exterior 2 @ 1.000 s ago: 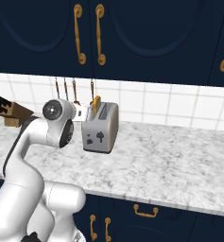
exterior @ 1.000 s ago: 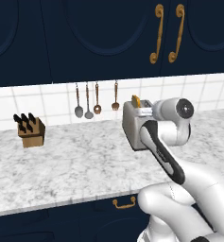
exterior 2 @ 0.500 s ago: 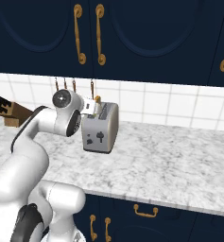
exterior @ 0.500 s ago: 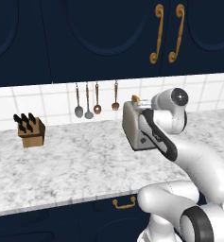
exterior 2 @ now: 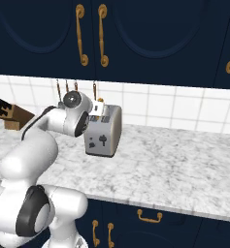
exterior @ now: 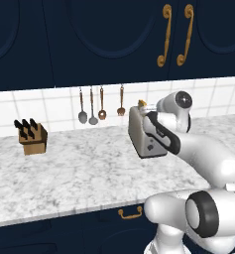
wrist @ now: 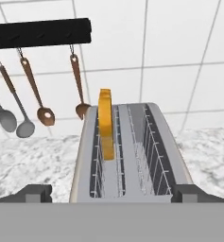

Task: Start the toaster. Once the lever pops up, take the bread to the plate on the dining counter.

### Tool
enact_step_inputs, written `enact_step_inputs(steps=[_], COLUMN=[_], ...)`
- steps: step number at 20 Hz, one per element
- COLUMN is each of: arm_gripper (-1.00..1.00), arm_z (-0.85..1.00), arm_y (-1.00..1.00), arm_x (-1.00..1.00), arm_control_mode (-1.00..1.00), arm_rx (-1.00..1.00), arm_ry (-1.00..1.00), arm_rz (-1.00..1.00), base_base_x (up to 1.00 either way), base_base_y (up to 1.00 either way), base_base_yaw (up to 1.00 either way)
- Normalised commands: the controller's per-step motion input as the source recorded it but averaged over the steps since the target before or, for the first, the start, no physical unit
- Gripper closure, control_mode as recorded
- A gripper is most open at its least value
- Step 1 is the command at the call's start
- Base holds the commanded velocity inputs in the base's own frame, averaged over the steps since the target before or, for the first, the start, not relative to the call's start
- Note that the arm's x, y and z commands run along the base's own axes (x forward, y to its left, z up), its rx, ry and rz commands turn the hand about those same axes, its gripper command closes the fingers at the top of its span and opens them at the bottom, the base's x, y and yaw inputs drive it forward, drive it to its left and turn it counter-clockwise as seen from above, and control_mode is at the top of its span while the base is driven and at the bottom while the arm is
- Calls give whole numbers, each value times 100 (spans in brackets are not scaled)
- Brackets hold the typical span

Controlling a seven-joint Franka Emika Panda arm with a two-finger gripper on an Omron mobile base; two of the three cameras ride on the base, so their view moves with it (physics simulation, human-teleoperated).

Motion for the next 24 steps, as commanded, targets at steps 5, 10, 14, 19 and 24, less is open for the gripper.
enact_step_inputs(steps=[5, 10, 14, 19, 24], arm_gripper=[-100, -100, -100, -100, -100], arm_z=[-19, 0, -8, -10, -5], arm_y=[-2, 0, 0, 1, 5], arm_x=[43, 27, 30, 20, 13], arm_control_mode=[-100, -100, -100, -100, -100], arm_rx=[-1, 0, -3, -1, 0], arm_ry=[5, 1, 0, 4, 8], arm_rz=[0, 0, 0, 0, 0], base_base_x=[0, 0, 0, 0, 0], base_base_y=[0, 0, 0, 0, 0], base_base_yaw=[0, 0, 0, 0, 0])
